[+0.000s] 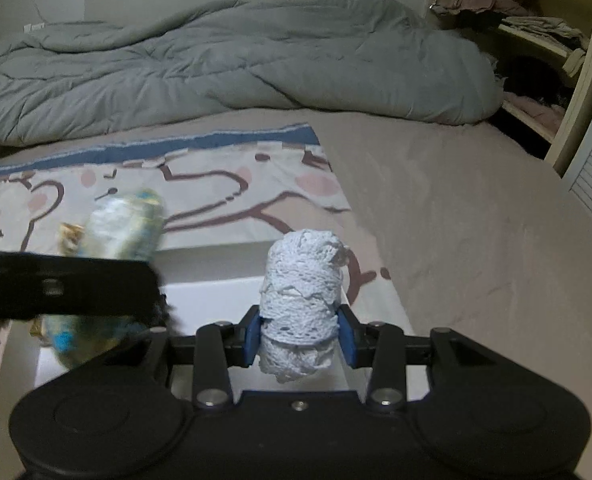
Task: Organize objects
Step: 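Carry the lace scrunchie over the white box with the right tool while the left tool carries the pouch, then release the lace scrunchie into the box with the right tool while the left tool releases the pouch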
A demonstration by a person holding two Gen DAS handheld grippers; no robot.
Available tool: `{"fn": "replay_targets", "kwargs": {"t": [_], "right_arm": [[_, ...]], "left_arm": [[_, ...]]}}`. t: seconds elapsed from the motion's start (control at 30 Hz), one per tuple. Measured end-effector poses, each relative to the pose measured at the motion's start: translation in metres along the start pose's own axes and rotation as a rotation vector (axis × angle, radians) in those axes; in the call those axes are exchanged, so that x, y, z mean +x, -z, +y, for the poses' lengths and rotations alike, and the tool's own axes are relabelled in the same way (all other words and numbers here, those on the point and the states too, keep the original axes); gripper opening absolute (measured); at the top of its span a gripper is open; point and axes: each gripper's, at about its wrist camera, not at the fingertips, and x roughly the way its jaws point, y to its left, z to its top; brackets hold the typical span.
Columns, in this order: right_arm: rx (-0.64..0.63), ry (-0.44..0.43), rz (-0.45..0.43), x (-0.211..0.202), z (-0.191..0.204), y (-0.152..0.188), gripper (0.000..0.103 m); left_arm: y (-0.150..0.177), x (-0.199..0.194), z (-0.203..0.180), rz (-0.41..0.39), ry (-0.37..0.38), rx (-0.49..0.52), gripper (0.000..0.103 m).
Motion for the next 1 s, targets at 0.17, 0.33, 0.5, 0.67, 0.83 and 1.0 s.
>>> {"fn": "replay_targets", "kwargs": {"t": [0.17,0.33,0.5,0.67,0.83,1.0], "right_arm": [[-0.029,0.021,0.029,0.011,-0.004,0.008,0.040],[-0.055,0.013,0.033,0.017,-0.002,0.011,0.040],[-0.086,0.010,0.003,0.022,0.006,0.007,0.040],[-0.092,0.027,-0.037,0.023,0.013,0.003,0.048],[-0.070,0.031,-0.030,0.022,0.011,0.001,0.054],[-0.043,0.028,-0.010,0.019,0.005,0.005,0.054]], "left_arm": [[0.004,0.029,0.010,0.029,-0.024,-0.026,0.087],[0.003,0.044,0.021,0.041,-0.132,-0.004,0.087],[-0.003,0.043,0.023,0.038,-0.194,0.042,0.087],[-0.013,0.041,0.025,0.033,-0.219,0.003,0.095],[-0.016,0.033,0.015,0.039,-0.201,0.020,0.098],[-0.015,0.026,0.004,0.036,-0.206,0.051,0.098]]}}
